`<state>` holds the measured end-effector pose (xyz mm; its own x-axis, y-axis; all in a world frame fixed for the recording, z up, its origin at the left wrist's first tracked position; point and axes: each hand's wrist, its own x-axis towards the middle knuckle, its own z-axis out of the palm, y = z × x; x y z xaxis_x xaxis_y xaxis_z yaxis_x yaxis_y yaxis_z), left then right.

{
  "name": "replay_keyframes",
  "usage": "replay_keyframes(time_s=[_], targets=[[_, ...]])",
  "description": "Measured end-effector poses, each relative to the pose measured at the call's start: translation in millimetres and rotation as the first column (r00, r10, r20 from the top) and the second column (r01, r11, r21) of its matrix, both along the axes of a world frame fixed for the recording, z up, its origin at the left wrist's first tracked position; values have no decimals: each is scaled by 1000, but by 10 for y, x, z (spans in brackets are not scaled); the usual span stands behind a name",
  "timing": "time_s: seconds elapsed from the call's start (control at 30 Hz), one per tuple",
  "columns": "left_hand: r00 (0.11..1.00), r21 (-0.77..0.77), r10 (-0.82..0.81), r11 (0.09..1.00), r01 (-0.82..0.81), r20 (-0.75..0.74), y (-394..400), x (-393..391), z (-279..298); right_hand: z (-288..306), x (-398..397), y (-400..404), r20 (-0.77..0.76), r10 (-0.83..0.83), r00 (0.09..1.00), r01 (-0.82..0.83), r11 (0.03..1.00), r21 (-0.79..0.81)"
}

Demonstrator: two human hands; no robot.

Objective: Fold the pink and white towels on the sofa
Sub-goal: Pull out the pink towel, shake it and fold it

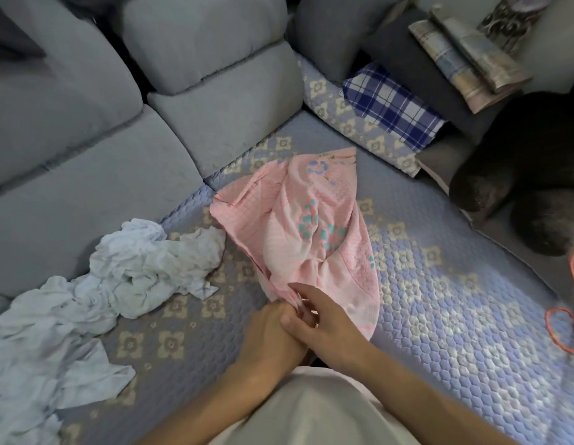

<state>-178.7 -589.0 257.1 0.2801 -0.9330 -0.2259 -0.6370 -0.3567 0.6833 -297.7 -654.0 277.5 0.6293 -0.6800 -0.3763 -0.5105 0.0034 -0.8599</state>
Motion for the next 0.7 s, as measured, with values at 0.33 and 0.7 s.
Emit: replay_keyframes(time_s=[0.33,0.7], targets=[[998,-96,-53,994,56,42,86,132,-85,-83,-27,-22,173,-53,984,104,948,-301],[976,-144,-214,968,205,-49,146,249,-146,24,-9,0,56,162,985,-127,909,-398]])
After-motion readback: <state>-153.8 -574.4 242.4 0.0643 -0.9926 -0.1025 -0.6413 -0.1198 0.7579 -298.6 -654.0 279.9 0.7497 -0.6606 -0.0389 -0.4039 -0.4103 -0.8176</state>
